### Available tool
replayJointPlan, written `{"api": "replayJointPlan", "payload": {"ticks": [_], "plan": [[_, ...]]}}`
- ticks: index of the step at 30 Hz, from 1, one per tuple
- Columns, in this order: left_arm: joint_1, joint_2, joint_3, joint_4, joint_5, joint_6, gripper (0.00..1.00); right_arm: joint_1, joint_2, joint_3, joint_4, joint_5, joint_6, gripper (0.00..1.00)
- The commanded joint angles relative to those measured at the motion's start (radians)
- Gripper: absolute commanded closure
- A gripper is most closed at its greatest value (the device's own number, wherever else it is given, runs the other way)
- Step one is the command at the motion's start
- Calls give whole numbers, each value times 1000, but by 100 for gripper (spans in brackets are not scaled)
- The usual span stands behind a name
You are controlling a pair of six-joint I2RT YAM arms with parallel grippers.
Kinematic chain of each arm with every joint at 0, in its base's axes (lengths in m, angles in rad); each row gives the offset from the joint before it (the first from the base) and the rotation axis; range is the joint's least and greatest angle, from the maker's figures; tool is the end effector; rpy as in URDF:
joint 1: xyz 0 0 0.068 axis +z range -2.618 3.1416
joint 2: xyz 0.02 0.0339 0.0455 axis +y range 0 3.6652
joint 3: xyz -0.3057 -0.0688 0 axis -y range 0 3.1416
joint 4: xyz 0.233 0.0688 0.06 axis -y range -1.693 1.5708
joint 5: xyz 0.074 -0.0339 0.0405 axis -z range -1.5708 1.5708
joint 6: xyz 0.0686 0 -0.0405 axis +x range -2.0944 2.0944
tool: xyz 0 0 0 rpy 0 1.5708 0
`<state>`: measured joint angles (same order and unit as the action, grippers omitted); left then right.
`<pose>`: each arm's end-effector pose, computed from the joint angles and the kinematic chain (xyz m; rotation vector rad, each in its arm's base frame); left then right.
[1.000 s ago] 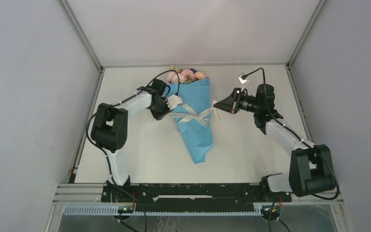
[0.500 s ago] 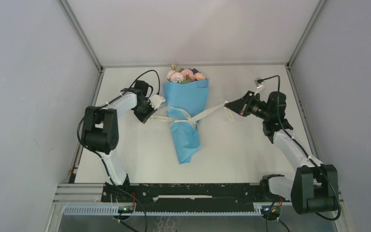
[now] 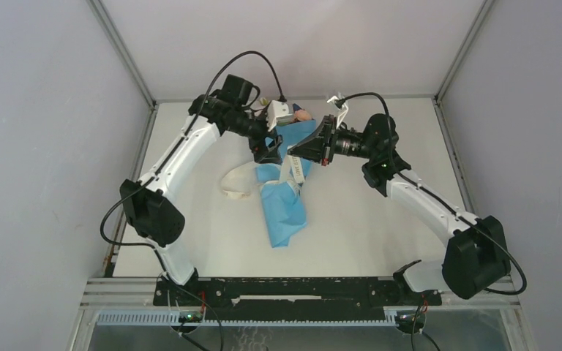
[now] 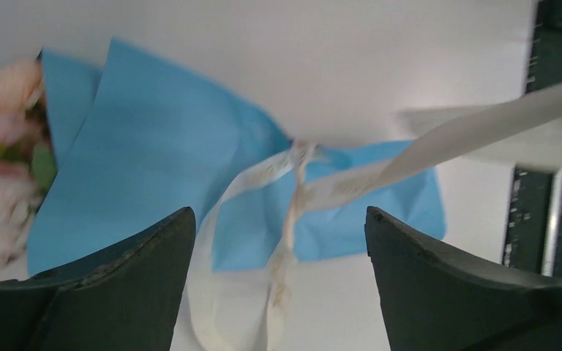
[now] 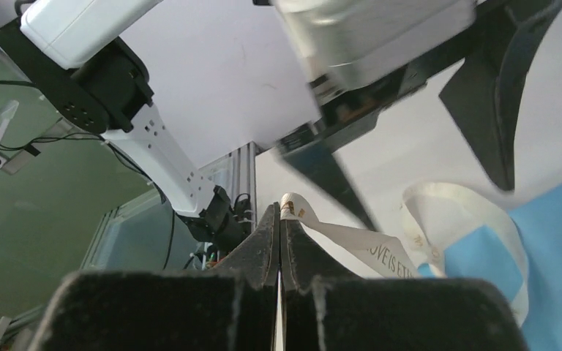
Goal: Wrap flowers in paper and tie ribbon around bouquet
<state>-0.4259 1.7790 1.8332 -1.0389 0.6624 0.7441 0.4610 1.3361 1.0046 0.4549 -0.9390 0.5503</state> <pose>0.3318 -0.1968 0.3784 1.5205 1.8484 -0.6945 0.2462 0.1841 0.4058 -0.7760 1.5031 1.4553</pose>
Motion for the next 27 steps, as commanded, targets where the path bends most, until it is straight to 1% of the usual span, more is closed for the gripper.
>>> {"api": "replayJointPlan", "payload": {"ticks": [1, 5, 7, 8, 9, 10, 14, 15, 16, 17, 19, 20, 22, 23, 24, 27], "plan": [[-42, 17, 84, -75, 200, 15, 9, 7, 45, 67, 219, -77, 99, 100], [-56, 31, 101, -136, 293, 118, 8, -11, 54, 76, 246, -76, 117, 100], [-58, 39, 103, -156, 333, 138, 9, -27, 54, 77, 274, -77, 139, 100], [-59, 43, 103, -156, 344, 136, 11, -30, 54, 76, 288, -79, 149, 100], [-61, 48, 101, -139, 348, 120, 17, -31, 56, 77, 303, -83, 155, 100], [-65, 51, 101, -119, 345, 99, 26, -30, 60, 80, 311, -91, 161, 100], [-73, 60, 106, -81, 338, 62, 83, -33, 70, 88, 293, -119, 164, 100], [-72, 62, 109, -81, 332, 59, 96, -36, 68, 89, 278, -123, 156, 100], [-71, 63, 115, -80, 319, 47, 99, -42, 64, 89, 252, -128, 145, 100], [-71, 63, 123, -79, 304, 30, 100, -51, 57, 89, 219, -130, 129, 94], [-64, 59, 137, -74, 287, -12, 100, -83, 38, 89, 116, -132, 79, 71], [-57, 54, 139, -65, 294, -39, 100, -103, 30, 87, 51, -129, 41, 60], [-44, 41, 134, -25, 309, -128, 100, -135, 10, 75, -94, -81, -65, 35], [-40, 35, 129, 0, 308, -168, 100, -143, -5, 61, -173, -28, -137, 30], [-38, 31, 126, 21, 300, -212, 100, -144, -20, 43, -232, 25, -204, 28], [-36, 28, 110, 110, 251, -364, 100, -96, -53, -37, -287, 202, -378, 23]]}}
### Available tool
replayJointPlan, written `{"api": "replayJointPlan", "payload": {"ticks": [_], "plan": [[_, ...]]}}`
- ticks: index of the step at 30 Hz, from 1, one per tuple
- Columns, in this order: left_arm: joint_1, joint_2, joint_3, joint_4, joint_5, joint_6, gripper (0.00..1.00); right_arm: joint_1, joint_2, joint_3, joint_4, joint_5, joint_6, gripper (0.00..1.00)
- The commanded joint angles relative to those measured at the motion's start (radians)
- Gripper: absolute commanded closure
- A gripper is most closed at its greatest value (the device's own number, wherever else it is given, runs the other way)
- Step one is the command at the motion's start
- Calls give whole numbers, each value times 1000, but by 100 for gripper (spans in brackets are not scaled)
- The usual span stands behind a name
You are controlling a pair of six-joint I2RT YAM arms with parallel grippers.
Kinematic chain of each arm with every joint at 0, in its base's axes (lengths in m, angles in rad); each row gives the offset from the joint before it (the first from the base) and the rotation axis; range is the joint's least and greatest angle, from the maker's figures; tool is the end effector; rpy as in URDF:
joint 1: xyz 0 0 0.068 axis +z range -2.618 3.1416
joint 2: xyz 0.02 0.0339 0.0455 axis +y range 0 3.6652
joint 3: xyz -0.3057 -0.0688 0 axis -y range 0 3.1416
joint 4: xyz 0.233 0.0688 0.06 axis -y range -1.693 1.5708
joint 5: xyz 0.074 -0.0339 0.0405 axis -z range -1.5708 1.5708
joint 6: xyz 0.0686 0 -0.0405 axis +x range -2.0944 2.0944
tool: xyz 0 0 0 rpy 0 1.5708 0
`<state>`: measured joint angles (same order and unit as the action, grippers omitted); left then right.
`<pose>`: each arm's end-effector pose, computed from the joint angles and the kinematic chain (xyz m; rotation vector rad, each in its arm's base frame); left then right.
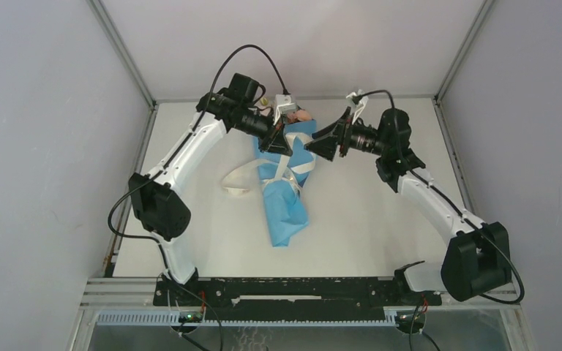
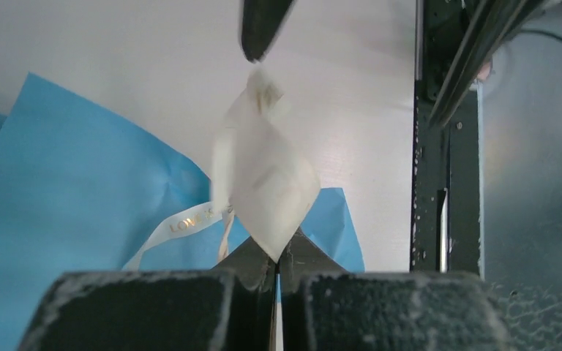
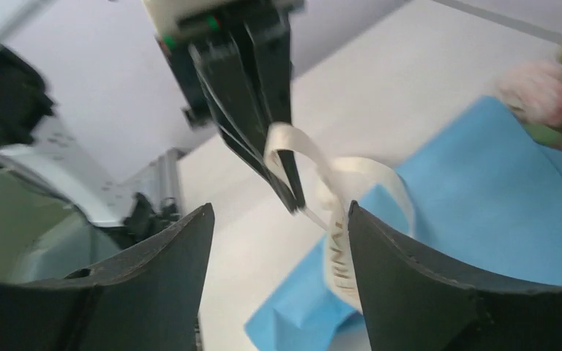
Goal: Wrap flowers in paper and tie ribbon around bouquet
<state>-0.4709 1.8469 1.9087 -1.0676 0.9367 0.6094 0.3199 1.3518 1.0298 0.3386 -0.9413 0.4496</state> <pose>0.3257 -0.2278 0.3851 1.4724 1.7988 -1.1145 0.2749 0.1495 0.3970 -0.6915 1.5799 1.3069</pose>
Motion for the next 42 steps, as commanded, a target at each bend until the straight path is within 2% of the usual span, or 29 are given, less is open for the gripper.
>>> {"api": "replayJointPlan", "payload": {"ticks": [1, 6, 11, 15, 20, 21, 23, 24, 25, 27, 28, 29, 32, 34, 38, 42], "plan": [[9, -40, 28, 165, -37, -287, 100, 69, -66, -90, -152, 244, -327, 22], [10, -39, 28, 220, 4, -432, 100, 146, 37, -143, 101, 212, -277, 21], [11, -48, 18, 227, -27, -438, 100, 197, 151, -143, 307, 263, -189, 21], [12, -45, -17, 231, -35, -436, 100, 195, 221, -143, 434, 310, -120, 28], [15, -49, -27, 232, -27, -427, 100, 191, 256, -138, 464, 323, -80, 57], [17, -49, -29, 232, -25, -427, 100, 191, 257, -138, 460, 324, -77, 65], [21, -49, -35, 232, -31, -421, 100, 188, 258, -139, 451, 321, -74, 92], [24, -48, -39, 229, -41, -408, 99, 187, 256, -139, 442, 317, -75, 100], [29, -50, -45, 210, -60, -382, 88, 186, 249, -139, 431, 312, -77, 100], [54, -55, -55, 145, -131, -271, 50, 175, 234, -139, 398, 301, -77, 100], [72, -60, -80, 119, -179, -198, 37, 171, 228, -139, 380, 300, -76, 100], [93, -67, -111, 97, -224, -133, 31, 168, 223, -139, 364, 300, -77, 100], [136, -97, -251, 64, -345, 112, 26, 162, 223, -139, 344, 288, -75, 100], [133, -124, -399, 128, -438, 202, 25, 161, 229, -139, 354, 279, -61, 100], [111, -148, -607, 341, -571, 303, 24, 153, 234, -139, 386, 265, -13, 100], [103, -113, -670, 504, -694, 305, 23, 150, 219, -139, 367, 272, -2, 100]]}}
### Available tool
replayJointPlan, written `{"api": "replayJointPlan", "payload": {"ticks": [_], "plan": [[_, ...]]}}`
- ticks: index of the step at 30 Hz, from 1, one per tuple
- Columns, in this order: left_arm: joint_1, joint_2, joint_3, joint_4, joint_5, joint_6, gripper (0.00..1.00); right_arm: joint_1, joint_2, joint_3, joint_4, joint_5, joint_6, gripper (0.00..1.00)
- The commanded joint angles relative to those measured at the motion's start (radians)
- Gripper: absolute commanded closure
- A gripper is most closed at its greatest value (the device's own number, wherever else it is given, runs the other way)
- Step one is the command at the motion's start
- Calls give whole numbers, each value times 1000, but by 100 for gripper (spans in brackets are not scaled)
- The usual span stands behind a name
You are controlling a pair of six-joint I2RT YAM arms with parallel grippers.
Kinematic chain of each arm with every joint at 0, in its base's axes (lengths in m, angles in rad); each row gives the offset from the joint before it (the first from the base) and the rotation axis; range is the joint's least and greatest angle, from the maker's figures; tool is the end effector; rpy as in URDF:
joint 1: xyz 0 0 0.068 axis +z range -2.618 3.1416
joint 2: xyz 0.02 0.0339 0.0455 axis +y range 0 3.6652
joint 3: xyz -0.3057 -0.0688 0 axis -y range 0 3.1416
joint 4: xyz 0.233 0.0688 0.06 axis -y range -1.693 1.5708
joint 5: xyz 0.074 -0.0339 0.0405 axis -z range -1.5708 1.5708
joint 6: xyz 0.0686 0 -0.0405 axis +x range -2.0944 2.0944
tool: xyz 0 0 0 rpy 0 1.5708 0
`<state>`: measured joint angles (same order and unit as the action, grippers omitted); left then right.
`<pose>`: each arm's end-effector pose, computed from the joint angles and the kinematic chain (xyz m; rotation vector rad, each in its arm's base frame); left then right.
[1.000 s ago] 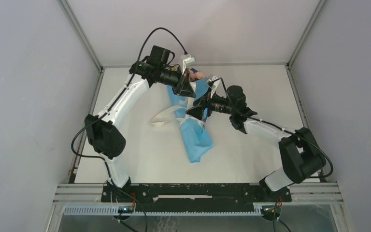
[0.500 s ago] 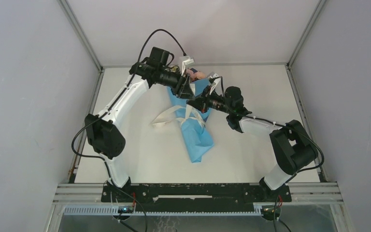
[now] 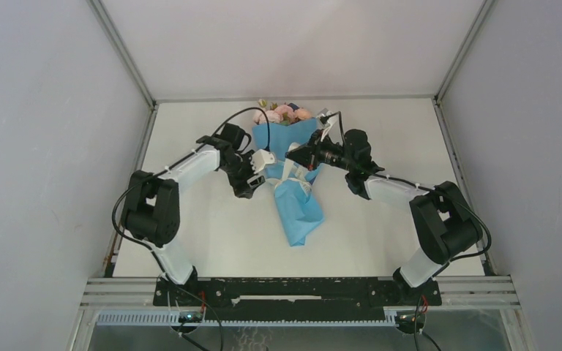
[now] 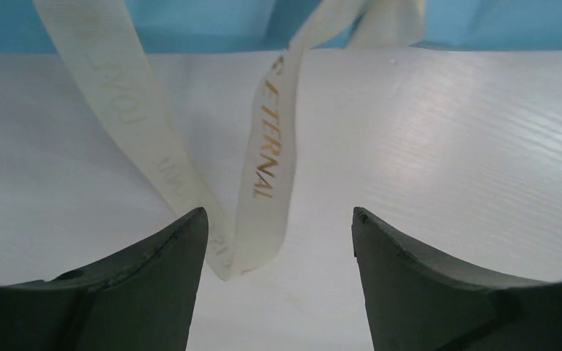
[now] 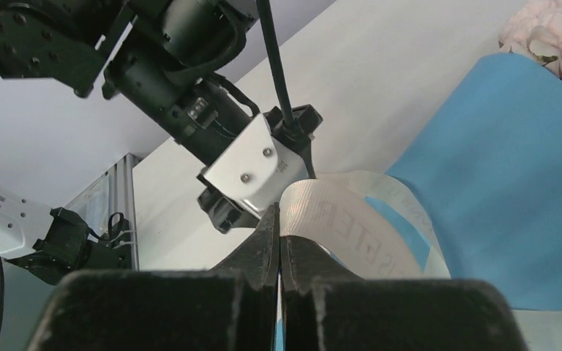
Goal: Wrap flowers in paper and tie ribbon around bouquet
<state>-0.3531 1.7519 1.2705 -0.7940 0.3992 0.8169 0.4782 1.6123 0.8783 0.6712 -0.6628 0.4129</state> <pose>0.3185 -0.1458 0.2282 1.5768 2.2318 -0.4444 0.3124 0.2094 0.2994 -0.5975 1.6617 1.2017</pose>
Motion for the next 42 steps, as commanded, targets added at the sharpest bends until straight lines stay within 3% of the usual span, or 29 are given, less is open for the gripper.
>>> {"api": "replayJointPlan", "payload": {"ticks": [1, 6, 7, 10, 11, 17, 21, 28, 32, 42], "plan": [[-18, -2, -37, 255, -191, 90, 23, -9, -47, 13, 21, -3, 35, 100], [-51, 18, -95, 272, -242, 124, 31, -31, -62, 13, -14, 21, 56, 100], [-60, 19, -112, 273, -253, 135, 39, -35, -65, 13, -19, 29, 58, 100], [-65, 33, -136, 286, -324, 130, 96, -59, -90, 13, -72, 79, 57, 100], [-62, 38, -139, 294, -356, 116, 100, -70, -104, 12, -100, 95, 56, 100], [-21, 30, -148, 315, -492, 66, 100, -113, -204, -29, -291, 250, 4, 100], [-3, 16, -173, 369, -657, 71, 100, -181, -252, -132, -338, 349, -1, 100], [57, 0, -249, 407, -801, 120, 100, -309, -314, -275, -403, 487, 19, 100], [119, -3, -303, 479, -867, 161, 100, -338, -320, -292, -436, 506, 15, 100], [241, -39, -310, 517, -880, 178, 100, -394, -282, -296, -412, 473, 27, 100]]}}
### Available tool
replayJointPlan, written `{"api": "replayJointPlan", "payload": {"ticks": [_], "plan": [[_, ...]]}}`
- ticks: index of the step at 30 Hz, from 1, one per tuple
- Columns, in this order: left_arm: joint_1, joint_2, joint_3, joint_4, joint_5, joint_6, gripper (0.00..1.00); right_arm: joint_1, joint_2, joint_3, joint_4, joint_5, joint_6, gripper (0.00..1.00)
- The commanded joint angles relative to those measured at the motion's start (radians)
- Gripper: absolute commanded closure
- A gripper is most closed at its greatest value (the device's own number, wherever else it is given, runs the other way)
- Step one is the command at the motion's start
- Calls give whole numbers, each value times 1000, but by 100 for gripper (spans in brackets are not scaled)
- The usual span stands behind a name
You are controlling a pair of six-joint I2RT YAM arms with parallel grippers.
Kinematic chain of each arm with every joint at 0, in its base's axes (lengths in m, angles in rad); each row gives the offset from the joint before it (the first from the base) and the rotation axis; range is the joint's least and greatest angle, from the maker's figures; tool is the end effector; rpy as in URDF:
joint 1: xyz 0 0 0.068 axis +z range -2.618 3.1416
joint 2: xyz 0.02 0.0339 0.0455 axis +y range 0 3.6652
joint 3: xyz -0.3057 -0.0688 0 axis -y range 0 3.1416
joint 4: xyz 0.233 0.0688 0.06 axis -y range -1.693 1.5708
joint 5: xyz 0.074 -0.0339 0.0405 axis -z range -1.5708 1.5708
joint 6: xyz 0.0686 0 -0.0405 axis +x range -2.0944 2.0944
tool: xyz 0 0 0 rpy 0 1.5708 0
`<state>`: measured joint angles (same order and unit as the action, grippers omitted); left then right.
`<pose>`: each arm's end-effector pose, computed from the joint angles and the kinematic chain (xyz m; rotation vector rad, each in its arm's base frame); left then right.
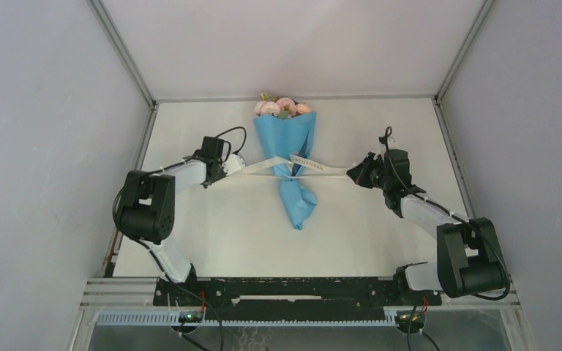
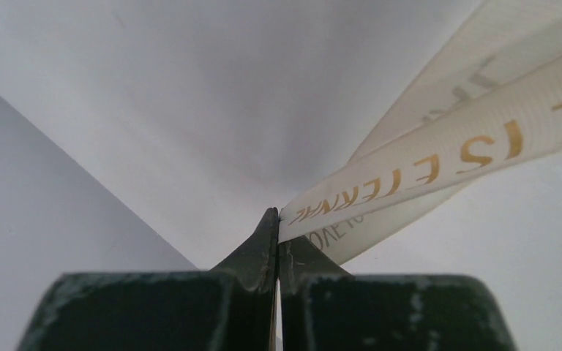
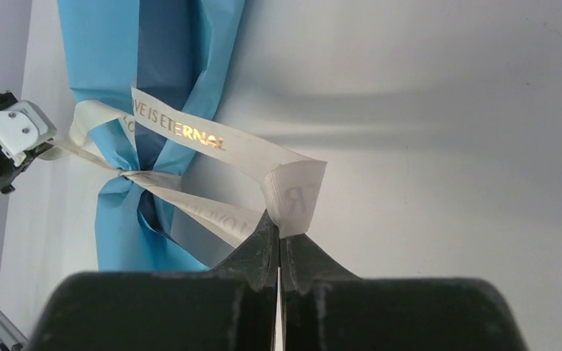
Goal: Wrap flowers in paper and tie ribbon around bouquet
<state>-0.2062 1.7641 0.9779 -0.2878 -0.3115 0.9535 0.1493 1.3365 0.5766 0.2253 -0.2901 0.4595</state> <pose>0.3490 -0.0515 0.1686 1.3991 2.3338 0.6492 0.2735 0.0610 0.2226 0.1549 2.1468 0.6654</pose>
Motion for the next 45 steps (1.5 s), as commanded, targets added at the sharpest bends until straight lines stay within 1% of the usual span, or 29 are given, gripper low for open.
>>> {"api": "replayJointPlan", "payload": {"ticks": [1, 4, 6, 8, 10, 11, 13, 14, 15, 17, 18, 19, 20, 22, 23, 24, 26, 28, 31, 33, 35, 36, 37, 38, 39, 40, 41, 43, 45], "plan": [[103, -50, -20, 16, -173, 46, 100, -67, -3, 6, 33, 101, -19, 100], [127, -44, -25, 24, -184, 52, 100, -41, -6, 6, 45, 71, -34, 100], [126, -49, -21, -1, -176, 48, 100, 74, -11, 35, 10, 95, -106, 100], [120, -62, 2, -76, -114, 27, 100, 164, 0, 89, -73, 93, -125, 100], [109, -72, 50, -230, -4, 7, 100, 220, 4, 102, -98, 53, -95, 100], [96, -79, 75, -313, 65, 5, 92, 247, 6, 109, -120, 48, -84, 100], [62, -99, 107, -507, 189, 25, 61, 309, 19, 130, -186, 42, -78, 100], [39, -113, 119, -572, 245, 38, 51, 340, 28, 140, -214, 42, -81, 100], [16, -129, 138, -638, 292, 49, 42, 368, 39, 149, -262, 34, -83, 100], [-14, -152, 228, -765, 442, 74, 31, 411, 57, 162, -320, 21, -78, 100], [-20, -147, 292, -827, 520, 82, 25, 428, 64, 163, -329, 12, -74, 99], [-20, -132, 361, -873, 600, 84, 23, 437, 71, 163, -340, -5, -68, 97], [-19, -117, 422, -899, 662, 74, 17, 441, 81, 166, -359, -31, -61, 92], [-19, -66, 525, -896, 744, 23, 10, 441, 116, 204, -455, -75, -54, 74], [-21, -38, 573, -881, 764, -9, 3, 440, 139, 241, -542, -75, -53, 64], [-24, -6, 608, -829, 765, -82, 1, 440, 163, 278, -635, -38, -53, 57], [-41, 54, 664, -720, 731, -228, 0, 442, 165, 347, -806, 64, -73, 46], [-63, 109, 718, -711, 746, -268, 4, 446, 123, 394, -903, 210, -98, 40], [-94, 140, 752, -726, 769, -256, 5, 444, 71, 449, -930, 398, -160, 34], [-111, 126, 743, -745, 763, -206, 4, 446, 94, 500, -935, 533, -203, 25], [-126, 92, 717, -771, 681, -137, 2, 449, 162, 610, -975, 662, -239, 23], [-134, 68, 693, -784, 613, -96, 2, 448, 192, 647, -968, 684, -261, 23], [-138, 30, 669, -799, 536, -58, 2, 447, 210, 663, -926, 646, -296, 24], [-135, 3, 646, -820, 492, -30, 2, 443, 215, 661, -847, 538, -342, 25], [-122, -19, 636, -863, 471, 6, 2, 437, 217, 651, -738, 325, -379, 27], [-109, -29, 640, -926, 463, 32, 2, 437, 224, 639, -649, 160, -416, 28], [-93, -37, 648, -971, 454, 45, 2, 442, 244, 632, -577, 54, -444, 29], [-70, -59, 623, -993, 360, 39, 2, 449, 284, 634, -480, -25, -457, 29], [-55, -81, 561, -953, 199, 14, 2, 434, 328, 634, -398, -70, -457, 29]]}}
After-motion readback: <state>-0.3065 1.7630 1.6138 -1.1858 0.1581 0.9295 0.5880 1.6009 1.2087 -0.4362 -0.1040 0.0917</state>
